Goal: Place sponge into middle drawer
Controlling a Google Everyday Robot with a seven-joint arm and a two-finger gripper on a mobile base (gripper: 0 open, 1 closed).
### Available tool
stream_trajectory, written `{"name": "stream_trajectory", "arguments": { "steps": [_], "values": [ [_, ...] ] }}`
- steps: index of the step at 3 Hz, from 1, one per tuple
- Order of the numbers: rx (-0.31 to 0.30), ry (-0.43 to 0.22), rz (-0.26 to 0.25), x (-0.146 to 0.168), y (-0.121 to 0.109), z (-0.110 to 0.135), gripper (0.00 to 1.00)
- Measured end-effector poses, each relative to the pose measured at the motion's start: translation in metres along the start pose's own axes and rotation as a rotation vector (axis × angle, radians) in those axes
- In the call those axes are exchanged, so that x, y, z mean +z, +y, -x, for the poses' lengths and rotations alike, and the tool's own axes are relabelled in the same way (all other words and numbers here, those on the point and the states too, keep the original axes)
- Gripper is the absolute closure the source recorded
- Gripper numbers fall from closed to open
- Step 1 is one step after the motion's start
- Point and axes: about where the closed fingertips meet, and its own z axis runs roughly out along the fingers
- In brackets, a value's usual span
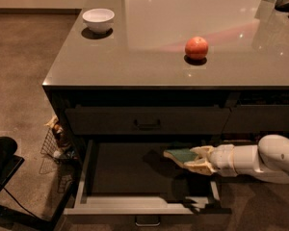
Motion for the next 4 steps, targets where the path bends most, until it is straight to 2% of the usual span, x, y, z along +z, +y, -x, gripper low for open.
{"name": "stream_trajectory", "arguments": {
  "steps": [1,2,4],
  "values": [
    [0.028,-0.002,0.058,0.043,-0.019,-0.057,1.00],
    [0.061,-0.009,0.080,0.058,-0.015,-0.074,0.82],
    [0.056,-0.009,0.085,0.059,-0.013,-0.071,0.36]
  ]
}}
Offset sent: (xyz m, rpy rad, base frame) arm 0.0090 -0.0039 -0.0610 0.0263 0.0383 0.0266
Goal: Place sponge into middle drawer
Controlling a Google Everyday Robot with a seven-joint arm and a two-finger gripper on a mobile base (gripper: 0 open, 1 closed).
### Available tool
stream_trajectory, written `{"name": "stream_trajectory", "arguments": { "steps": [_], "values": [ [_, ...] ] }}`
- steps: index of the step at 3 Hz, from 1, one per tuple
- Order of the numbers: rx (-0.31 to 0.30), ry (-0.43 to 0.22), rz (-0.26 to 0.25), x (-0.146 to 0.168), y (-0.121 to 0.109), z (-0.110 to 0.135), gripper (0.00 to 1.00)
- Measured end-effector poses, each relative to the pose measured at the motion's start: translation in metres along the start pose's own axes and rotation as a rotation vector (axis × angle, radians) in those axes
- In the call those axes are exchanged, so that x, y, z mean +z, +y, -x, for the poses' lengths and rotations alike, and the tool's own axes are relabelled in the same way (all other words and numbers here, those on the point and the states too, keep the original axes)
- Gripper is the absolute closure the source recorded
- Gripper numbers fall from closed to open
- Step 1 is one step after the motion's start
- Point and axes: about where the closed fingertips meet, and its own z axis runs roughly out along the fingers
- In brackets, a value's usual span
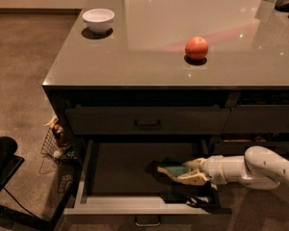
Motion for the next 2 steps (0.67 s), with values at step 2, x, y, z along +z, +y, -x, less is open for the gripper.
{"name": "stream_trajectory", "arguments": {
  "steps": [2],
  "values": [
    [-0.001,-0.001,0.008,0.0037,0.0018,0.0007,0.00]
  ]
}}
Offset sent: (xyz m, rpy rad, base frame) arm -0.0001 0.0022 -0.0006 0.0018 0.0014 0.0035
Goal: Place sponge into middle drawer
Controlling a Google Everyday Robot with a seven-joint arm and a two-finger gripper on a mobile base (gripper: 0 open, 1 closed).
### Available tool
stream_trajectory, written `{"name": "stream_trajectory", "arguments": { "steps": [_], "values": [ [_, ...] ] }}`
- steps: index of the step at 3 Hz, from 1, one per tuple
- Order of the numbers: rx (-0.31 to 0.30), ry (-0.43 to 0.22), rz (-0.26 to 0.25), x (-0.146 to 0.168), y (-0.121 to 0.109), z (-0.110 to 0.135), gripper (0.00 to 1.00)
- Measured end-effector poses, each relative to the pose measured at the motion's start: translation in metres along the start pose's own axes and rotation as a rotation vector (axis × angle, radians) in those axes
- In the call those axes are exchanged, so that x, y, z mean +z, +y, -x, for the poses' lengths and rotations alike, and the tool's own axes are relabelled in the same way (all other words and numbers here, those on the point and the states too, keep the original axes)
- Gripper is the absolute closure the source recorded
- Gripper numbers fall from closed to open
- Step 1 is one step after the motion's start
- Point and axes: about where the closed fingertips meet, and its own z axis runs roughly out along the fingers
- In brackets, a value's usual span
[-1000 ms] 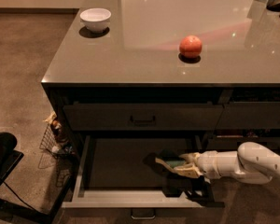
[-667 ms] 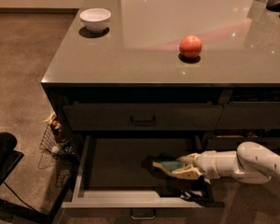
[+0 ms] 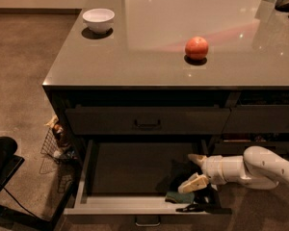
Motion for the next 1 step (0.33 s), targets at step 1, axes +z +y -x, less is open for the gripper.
{"name": "stream_trajectory", "arguments": {
  "steps": [1],
  "values": [
    [0.000,0.000,0.000,0.0000,0.0000,0.0000,0.00]
  ]
}}
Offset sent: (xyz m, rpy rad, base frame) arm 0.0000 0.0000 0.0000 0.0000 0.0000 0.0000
